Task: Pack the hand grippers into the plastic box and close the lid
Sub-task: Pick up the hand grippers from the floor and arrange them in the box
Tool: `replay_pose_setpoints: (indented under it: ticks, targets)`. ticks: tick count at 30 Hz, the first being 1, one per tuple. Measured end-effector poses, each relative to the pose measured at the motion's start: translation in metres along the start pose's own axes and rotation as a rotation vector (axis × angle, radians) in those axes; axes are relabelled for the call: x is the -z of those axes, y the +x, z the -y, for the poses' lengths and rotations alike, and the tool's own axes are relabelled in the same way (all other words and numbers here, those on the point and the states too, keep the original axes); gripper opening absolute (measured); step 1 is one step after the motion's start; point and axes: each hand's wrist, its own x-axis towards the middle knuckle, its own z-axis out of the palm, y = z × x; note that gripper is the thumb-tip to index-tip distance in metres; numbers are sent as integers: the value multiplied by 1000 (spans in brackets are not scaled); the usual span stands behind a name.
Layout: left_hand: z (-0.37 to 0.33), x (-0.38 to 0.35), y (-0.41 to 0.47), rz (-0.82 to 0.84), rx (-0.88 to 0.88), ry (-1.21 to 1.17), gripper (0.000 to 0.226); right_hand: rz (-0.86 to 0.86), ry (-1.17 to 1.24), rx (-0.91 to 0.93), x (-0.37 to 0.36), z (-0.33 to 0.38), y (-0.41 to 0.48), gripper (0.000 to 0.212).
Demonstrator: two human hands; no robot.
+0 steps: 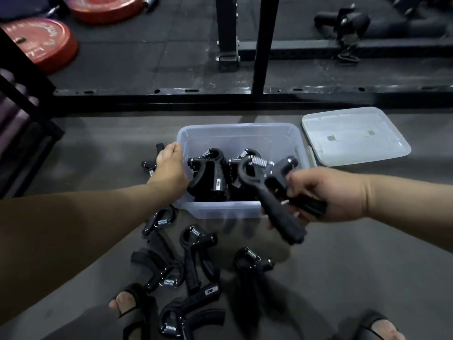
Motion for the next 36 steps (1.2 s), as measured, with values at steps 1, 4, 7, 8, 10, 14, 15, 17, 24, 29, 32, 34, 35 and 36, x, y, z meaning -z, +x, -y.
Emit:
replay_pose_setpoints:
  ticks: [1, 4, 7, 8, 10, 14, 15, 17, 24, 29, 32, 34, 35, 36]
  targets:
    - [0, 0, 1, -5, 2, -7, 65, -86, 36, 69, 3, 8, 4, 45]
    - [-1, -4, 2, -50, 6, -31, 57, -342, -24, 210, 9, 27, 21, 22]
    - [-2, -9, 2, -88, 14, -29, 59, -507, -12, 236, 18, 36, 42, 15]
    - [-2, -10, 2, -104, 13, -26, 60, -536, 2, 230, 21, 38, 49, 15]
    - [0, -12, 3, -118, 13, -23, 60, -534, 35, 204, 25, 40, 60, 13]
    - [4, -14, 4, -122, 7, -35, 64, -549, 34, 145, 22, 43, 76, 13]
    - [4, -14, 4, -124, 2, -40, 64, -568, 10, 133, 20, 43, 78, 14]
    - [4, -14, 3, -123, -5, -49, 64, -590, -9, 123, 13, 44, 84, 16]
    - [6, -14, 3, -112, -21, -64, 66, -484, -68, 62, 1, 54, 83, 36]
    - [3, -12, 2, -112, -17, -64, 67, -483, -297, 44, -17, 60, 88, 16]
    - [2, -11, 1, -112, -11, -68, 67, -489, -407, 43, -34, 59, 95, 8]
    - [3, -11, 1, -114, -7, -76, 67, -530, -479, 37, -37, 58, 104, 24]
    - [3, -11, 1, -115, -6, -79, 66, -571, -527, 36, -36, 57, 111, 30]
    - [3, -11, 1, -115, -8, -80, 66, -610, -587, 48, -36, 58, 115, 28]
